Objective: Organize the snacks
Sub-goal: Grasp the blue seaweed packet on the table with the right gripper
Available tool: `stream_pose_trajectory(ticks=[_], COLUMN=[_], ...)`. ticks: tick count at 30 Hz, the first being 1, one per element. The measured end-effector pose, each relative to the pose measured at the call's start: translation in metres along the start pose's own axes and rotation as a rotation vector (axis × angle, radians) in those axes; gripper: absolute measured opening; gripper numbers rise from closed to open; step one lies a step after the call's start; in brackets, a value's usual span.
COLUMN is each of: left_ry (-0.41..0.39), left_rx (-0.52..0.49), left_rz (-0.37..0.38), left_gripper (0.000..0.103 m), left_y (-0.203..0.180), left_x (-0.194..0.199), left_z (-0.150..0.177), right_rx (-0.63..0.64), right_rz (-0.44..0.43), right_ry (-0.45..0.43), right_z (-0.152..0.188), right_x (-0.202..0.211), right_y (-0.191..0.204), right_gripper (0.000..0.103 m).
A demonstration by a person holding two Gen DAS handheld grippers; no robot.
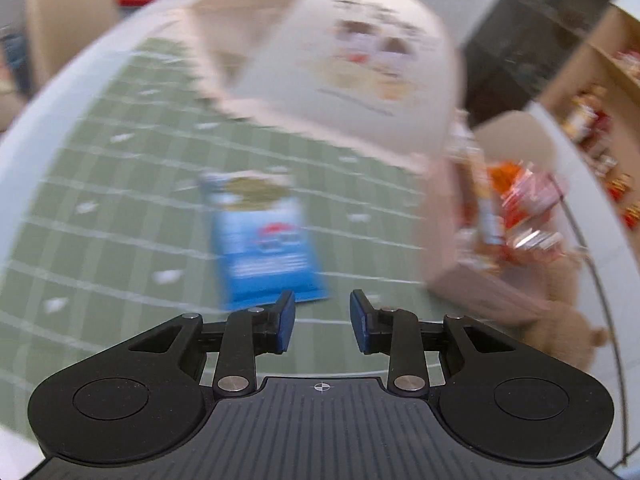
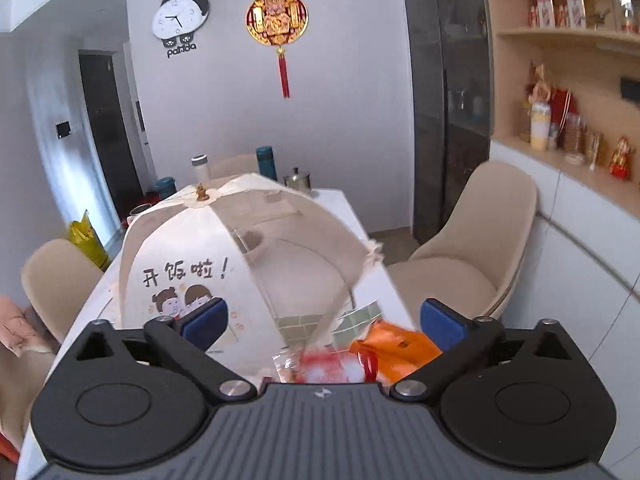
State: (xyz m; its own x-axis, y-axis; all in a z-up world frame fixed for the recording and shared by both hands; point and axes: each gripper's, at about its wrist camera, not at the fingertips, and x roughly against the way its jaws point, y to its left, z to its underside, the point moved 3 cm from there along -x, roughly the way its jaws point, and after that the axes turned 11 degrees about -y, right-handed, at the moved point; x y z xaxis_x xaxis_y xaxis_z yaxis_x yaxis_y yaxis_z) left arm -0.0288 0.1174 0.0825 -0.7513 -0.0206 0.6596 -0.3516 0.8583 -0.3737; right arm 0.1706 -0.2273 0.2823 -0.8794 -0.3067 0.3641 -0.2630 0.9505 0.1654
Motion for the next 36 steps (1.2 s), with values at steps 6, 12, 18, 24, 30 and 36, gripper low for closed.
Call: stream_pose_trajectory(ticks=[6,12,18,24,30,36], left_ry=[-0.003,-0.010,0.010,0.033,0.075,0.139], left_rx=[0.048,-0.057,-0.030,-0.009,0.038,0.013], left_rz=[-0.127,-0.250,-0.240,-0.206,-0.168,-0.090], left_gripper=[0.033,0.033,0.033,0.033,0.033,0.033], left_y=[0.056,0.078,0.092,0.097,0.097,0.069], left_x=[0.015,0.031,0.047,0.048,0.032,0.016], left_z=[0.008,0.013,0.019,0.025,0.033,0.045], right_rx=[0.052,0.199,0.290,0.355,0.425,0.378], right_rz=[-0.143,-0.305,-0.285,-0.290,-0.352,-0.311], right_ry=[0.270,0.483,0.528,0.545,0.549,0.555], right_z=[0.105,0.220,0.285,0.307,0.319,0.321], right_x=[-0.062,-0.096,-0.121,-0.113,-0.043,0.019], right_y=[0.072,0.190,0.256,0.269,0.246,0.189], right_gripper=[0.103,0.103,0.103,0.086,0.085,0.085])
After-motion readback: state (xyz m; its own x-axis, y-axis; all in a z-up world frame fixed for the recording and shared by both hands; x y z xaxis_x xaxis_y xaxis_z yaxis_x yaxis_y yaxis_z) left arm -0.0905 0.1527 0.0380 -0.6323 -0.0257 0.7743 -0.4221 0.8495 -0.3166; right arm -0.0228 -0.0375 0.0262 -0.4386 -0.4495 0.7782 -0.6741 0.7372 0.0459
